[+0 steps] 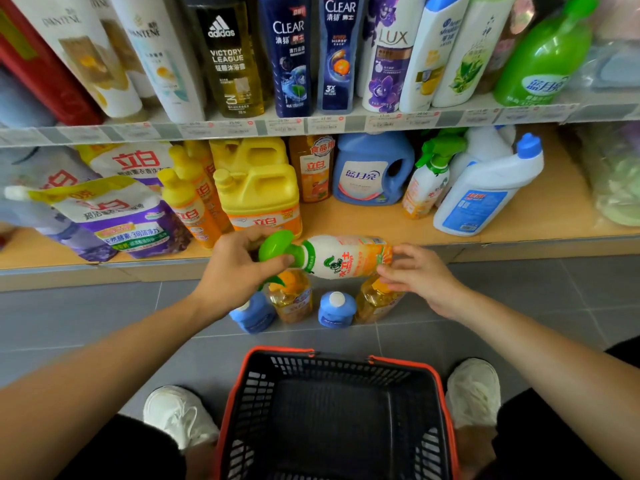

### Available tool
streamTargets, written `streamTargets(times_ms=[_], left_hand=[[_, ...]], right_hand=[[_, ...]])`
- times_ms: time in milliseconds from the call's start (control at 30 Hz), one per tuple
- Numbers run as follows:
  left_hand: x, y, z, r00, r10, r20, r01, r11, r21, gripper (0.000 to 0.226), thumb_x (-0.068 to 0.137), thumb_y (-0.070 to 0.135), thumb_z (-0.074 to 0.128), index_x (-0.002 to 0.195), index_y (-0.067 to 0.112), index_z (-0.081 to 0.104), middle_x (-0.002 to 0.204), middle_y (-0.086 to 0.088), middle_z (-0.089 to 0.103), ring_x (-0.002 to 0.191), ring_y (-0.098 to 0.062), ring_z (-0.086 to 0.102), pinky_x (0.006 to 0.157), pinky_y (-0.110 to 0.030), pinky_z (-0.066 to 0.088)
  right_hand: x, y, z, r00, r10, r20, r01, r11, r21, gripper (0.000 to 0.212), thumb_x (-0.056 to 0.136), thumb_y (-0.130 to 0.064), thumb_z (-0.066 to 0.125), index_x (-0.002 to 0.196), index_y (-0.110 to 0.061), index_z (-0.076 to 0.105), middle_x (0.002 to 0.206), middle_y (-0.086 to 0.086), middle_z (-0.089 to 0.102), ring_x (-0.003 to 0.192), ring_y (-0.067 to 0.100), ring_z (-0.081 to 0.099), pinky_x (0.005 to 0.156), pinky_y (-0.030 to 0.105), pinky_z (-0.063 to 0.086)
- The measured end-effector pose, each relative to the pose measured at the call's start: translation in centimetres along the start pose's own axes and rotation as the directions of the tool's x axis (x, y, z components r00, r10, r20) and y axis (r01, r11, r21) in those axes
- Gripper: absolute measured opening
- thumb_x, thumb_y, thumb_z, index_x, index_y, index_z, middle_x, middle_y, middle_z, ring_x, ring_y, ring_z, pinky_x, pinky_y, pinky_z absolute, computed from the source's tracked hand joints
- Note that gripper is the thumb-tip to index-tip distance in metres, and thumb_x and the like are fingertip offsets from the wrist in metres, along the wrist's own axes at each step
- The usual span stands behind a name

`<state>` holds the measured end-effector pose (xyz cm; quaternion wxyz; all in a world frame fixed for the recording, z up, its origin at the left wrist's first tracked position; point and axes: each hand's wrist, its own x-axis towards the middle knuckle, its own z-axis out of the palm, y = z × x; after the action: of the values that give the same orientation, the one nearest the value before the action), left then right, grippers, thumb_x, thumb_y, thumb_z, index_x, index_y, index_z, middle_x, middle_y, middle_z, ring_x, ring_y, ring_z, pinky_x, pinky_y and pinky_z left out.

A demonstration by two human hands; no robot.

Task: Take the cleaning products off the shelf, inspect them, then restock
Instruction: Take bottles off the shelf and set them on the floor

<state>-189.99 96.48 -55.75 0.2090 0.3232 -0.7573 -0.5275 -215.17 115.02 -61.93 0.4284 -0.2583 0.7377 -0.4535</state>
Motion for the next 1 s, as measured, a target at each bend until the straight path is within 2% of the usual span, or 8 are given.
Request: streamTargets(times_ms=[67, 100, 167, 200, 367, 533, 700, 1000], left_hand=[[0.0, 0.0, -0.6, 0.999, 0.03, -0.013, -0.029, 0.997, 0.077, 0.029, 0.082, 0.006, 0.081, 0.11, 0.012, 0.074, 0.096, -0.007, 0.077, 0.086, -0.023, 0.074, 0.075, -0.035, 0.062], [0.0, 0.0, -0.9, 0.999, 0.049, -0.013, -0.047, 0.992, 0.121, 0.03, 0.082, 0.007, 0.082, 0.11, 0.014, 0.074, 0.095, -0.005, 0.078, 0.086, -0.021, 0.074, 0.076, -0.035, 0.061], [-0.1, 0.0, -1.4, 0.997, 0.076, 0.003, -0.075, 0.982, 0.173, 0.031, 0.081, 0.008, 0.083, 0.108, 0.02, 0.075, 0.096, -0.001, 0.077, 0.088, -0.016, 0.073, 0.078, -0.036, 0.06], [-0.1, -0.1, -1.5, 0.996, 0.085, 0.021, -0.087, 0.978, 0.19, 0.032, 0.08, 0.007, 0.083, 0.106, 0.023, 0.075, 0.096, 0.0, 0.077, 0.089, -0.014, 0.073, 0.08, -0.036, 0.059], [0.1, -0.9, -1.2, 0.988, 0.094, 0.125, -0.132, 0.928, 0.35, 0.032, 0.077, 0.015, 0.086, 0.107, 0.019, 0.078, 0.101, 0.003, 0.077, 0.092, -0.014, 0.072, 0.083, -0.043, 0.058], [1.2, -0.7, 0.1, 0.988, 0.082, 0.127, -0.122, 0.929, 0.35, 0.032, 0.077, 0.017, 0.087, 0.107, 0.017, 0.078, 0.1, 0.0, 0.077, 0.092, -0.018, 0.071, 0.082, -0.046, 0.058], [2.3, 1.0, 0.8, 0.955, 0.095, 0.28, -0.204, 0.896, 0.393, 0.039, 0.066, 0.037, 0.079, 0.102, 0.021, 0.08, 0.093, 0.005, 0.077, 0.083, -0.013, 0.071, 0.075, -0.041, 0.058], [0.3, -5.1, 4.4, 0.903, -0.075, 0.422, -0.205, 0.789, 0.579, 0.041, 0.073, 0.033, 0.087, 0.111, 0.025, 0.078, 0.106, 0.004, 0.076, 0.093, -0.019, 0.068, 0.083, -0.039, 0.054]], right_hand=[[0.5, 1.2, 0.3, 0.99, -0.113, 0.087, 0.138, 0.915, -0.379, 0.035, 0.079, -0.019, 0.084, 0.112, -0.023, 0.073, 0.105, -0.002, 0.076, 0.1, 0.014, 0.071, 0.095, 0.038, 0.055], [0.9, 1.7, 0.4, 0.978, -0.157, 0.14, 0.209, 0.799, -0.563, 0.041, 0.078, -0.022, 0.085, 0.117, -0.021, 0.072, 0.116, -0.001, 0.073, 0.109, 0.016, 0.067, 0.1, 0.038, 0.051], [1.5, 2.6, 0.4, 0.965, -0.163, 0.207, 0.264, 0.588, -0.765, 0.053, 0.081, -0.027, 0.081, 0.131, -0.018, 0.066, 0.135, 0.004, 0.062, 0.125, 0.026, 0.055, 0.108, 0.038, 0.041], [1.8, 3.0, 0.4, 0.966, -0.148, 0.214, 0.26, 0.544, -0.798, 0.053, 0.084, -0.026, 0.079, 0.134, -0.018, 0.063, 0.138, 0.005, 0.059, 0.127, 0.028, 0.052, 0.108, 0.038, 0.039], [2.9, 4.3, 0.5, 0.96, -0.2, 0.195, 0.272, 0.514, -0.814, 0.036, 0.09, -0.018, 0.073, 0.125, -0.016, 0.067, 0.12, 0.004, 0.061, 0.116, 0.025, 0.055, 0.101, 0.038, 0.042], [3.3, 4.4, 0.6, 0.958, -0.217, 0.189, 0.277, 0.514, -0.812, 0.032, 0.089, -0.019, 0.073, 0.12, -0.017, 0.069, 0.115, 0.002, 0.062, 0.111, 0.024, 0.054, 0.098, 0.041, 0.044], [3.4, 4.4, 0.4, 0.959, -0.21, 0.19, 0.275, 0.538, -0.797, 0.033, 0.088, -0.021, 0.074, 0.121, -0.017, 0.069, 0.114, 0.001, 0.061, 0.111, 0.022, 0.053, 0.098, 0.038, 0.043], [3.3, 4.5, 0.5, 0.966, -0.209, 0.15, 0.247, 0.592, -0.767, 0.03, 0.087, -0.019, 0.077, 0.116, -0.019, 0.071, 0.112, -0.001, 0.061, 0.11, 0.021, 0.053, 0.094, 0.035, 0.043]])
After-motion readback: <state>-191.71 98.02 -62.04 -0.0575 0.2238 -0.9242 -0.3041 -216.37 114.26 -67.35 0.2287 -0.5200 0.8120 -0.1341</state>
